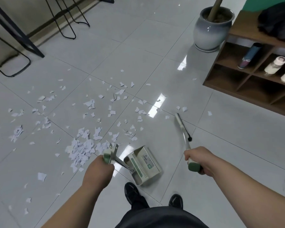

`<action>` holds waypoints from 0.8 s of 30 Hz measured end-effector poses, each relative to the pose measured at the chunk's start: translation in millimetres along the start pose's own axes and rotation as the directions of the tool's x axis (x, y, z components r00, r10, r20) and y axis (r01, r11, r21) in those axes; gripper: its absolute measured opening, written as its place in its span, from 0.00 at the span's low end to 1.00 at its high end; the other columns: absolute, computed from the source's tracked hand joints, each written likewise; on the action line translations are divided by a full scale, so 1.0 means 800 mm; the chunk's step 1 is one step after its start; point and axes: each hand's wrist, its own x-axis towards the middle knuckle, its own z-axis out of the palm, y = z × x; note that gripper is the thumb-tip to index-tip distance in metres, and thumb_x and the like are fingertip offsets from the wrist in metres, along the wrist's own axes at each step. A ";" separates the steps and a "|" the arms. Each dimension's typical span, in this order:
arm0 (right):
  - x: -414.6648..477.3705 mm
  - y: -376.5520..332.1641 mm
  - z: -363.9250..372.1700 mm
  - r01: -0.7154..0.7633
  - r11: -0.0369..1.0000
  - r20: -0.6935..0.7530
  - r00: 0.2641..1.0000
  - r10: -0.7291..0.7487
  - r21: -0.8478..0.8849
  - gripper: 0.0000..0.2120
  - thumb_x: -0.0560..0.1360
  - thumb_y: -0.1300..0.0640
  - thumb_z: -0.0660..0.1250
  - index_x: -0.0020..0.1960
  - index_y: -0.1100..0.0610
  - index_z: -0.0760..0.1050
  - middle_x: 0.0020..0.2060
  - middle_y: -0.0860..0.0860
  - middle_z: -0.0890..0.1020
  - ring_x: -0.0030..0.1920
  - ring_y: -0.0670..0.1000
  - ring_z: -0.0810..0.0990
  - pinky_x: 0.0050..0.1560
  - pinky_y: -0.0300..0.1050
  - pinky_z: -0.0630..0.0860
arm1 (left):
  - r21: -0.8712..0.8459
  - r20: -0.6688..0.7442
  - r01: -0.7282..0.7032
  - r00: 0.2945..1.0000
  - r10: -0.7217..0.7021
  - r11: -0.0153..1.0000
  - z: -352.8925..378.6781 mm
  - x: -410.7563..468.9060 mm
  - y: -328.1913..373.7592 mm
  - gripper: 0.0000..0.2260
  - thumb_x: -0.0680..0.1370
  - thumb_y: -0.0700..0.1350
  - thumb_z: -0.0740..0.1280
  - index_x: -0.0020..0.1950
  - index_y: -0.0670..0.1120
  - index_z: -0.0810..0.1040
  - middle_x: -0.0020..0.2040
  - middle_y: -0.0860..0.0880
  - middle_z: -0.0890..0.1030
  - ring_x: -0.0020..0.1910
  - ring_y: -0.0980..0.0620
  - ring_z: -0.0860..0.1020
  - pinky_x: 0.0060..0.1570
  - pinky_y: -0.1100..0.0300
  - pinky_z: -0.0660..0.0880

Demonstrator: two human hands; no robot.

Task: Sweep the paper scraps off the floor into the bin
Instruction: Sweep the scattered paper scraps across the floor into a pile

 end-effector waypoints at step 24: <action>-0.075 -0.232 0.364 -0.031 0.998 0.386 0.923 0.010 0.046 0.10 0.70 0.64 0.66 0.50 0.56 0.77 0.37 0.58 0.79 0.23 0.51 0.73 0.25 0.36 0.64 | -0.184 0.014 0.120 0.993 -0.119 0.976 -0.153 0.119 -0.132 0.03 0.72 0.40 0.59 0.43 0.47 0.71 0.34 0.48 0.75 0.31 0.45 0.74 0.32 0.57 0.68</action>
